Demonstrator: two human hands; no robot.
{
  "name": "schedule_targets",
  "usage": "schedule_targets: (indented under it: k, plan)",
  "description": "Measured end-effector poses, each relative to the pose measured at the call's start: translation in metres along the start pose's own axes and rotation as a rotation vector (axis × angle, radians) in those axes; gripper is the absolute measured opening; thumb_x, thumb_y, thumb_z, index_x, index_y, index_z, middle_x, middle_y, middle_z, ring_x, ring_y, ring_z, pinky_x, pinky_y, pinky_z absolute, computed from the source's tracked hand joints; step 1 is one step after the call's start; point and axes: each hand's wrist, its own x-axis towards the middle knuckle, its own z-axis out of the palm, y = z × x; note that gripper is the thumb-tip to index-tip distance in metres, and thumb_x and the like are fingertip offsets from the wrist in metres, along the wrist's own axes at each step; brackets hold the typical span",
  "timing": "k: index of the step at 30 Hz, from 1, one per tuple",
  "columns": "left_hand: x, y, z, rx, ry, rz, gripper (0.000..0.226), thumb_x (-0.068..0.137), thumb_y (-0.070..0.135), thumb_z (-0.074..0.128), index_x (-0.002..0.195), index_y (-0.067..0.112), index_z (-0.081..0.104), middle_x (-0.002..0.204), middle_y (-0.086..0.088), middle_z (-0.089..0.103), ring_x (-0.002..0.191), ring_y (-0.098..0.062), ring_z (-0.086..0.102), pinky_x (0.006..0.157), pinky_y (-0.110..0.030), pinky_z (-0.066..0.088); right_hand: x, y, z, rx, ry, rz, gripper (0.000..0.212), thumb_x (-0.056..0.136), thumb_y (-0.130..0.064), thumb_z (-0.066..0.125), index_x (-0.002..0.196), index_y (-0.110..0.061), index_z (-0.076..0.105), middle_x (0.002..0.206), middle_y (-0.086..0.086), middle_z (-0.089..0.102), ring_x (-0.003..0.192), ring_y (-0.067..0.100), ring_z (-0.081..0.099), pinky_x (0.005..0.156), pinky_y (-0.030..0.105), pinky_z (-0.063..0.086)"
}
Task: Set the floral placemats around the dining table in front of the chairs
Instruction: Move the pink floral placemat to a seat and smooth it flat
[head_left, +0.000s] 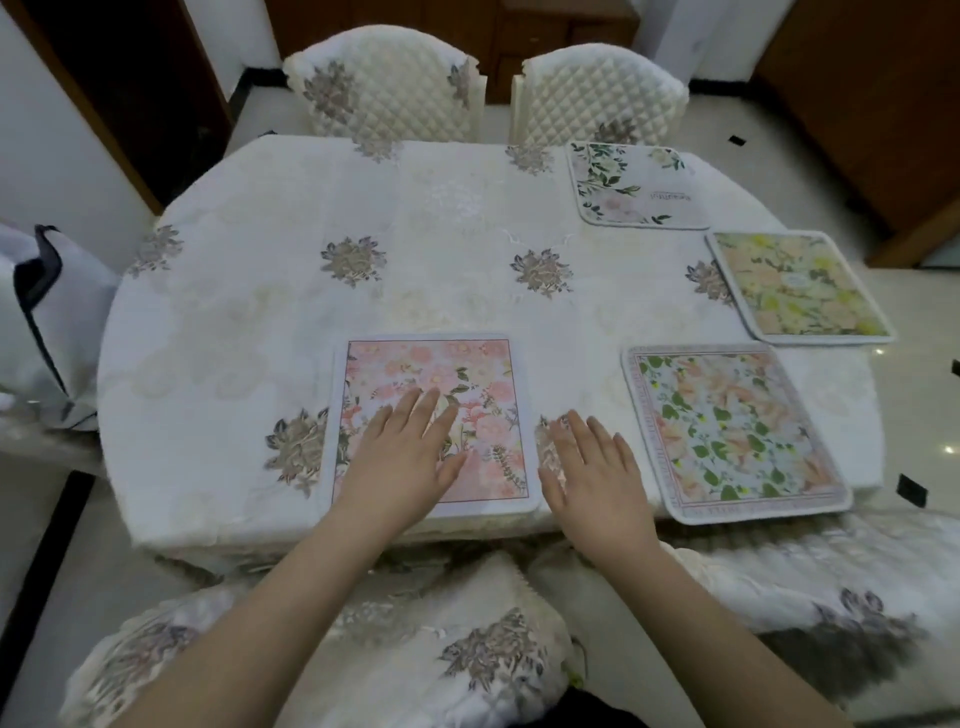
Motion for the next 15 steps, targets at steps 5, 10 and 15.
schedule_targets:
  k: [5, 10, 15]
  plan:
    - [0.018, 0.067, -0.003, 0.027, 0.004, 0.109, 0.090, 0.081, 0.063, -0.010, 0.158, 0.025, 0.017, 0.167, -0.002, 0.007, 0.154, -0.021, 0.001, 0.121, -0.040, -0.002, -0.014, 0.060, -0.008, 0.055, -0.022, 0.049, 0.078, 0.088, -0.057, -0.003, 0.155, -0.023, 0.019, 0.164, 0.003, 0.011, 0.151, 0.022, 0.008, 0.121, 0.039, 0.008]
    - [0.040, 0.143, -0.001, 0.030, -0.025, 0.144, 0.091, 0.078, 0.066, -0.013, 0.158, 0.030, 0.011, 0.167, 0.003, 0.002, 0.154, -0.018, -0.002, 0.119, -0.035, -0.007, -0.026, 0.136, -0.020, 0.150, -0.029, 0.078, 0.064, 0.101, -0.053, 0.018, 0.156, -0.024, 0.005, 0.165, -0.002, -0.003, 0.151, 0.017, -0.004, 0.121, 0.036, 0.008]
    - [0.063, 0.215, 0.003, 0.074, -0.042, 0.162, 0.091, 0.076, 0.066, -0.015, 0.158, 0.032, 0.005, 0.167, 0.006, -0.004, 0.153, -0.015, -0.007, 0.116, -0.031, -0.010, -0.037, 0.217, -0.030, 0.181, -0.009, 0.118, 0.084, 0.082, -0.060, -0.006, 0.156, -0.024, 0.011, 0.164, -0.001, 0.004, 0.151, 0.019, 0.002, 0.120, 0.036, 0.011]
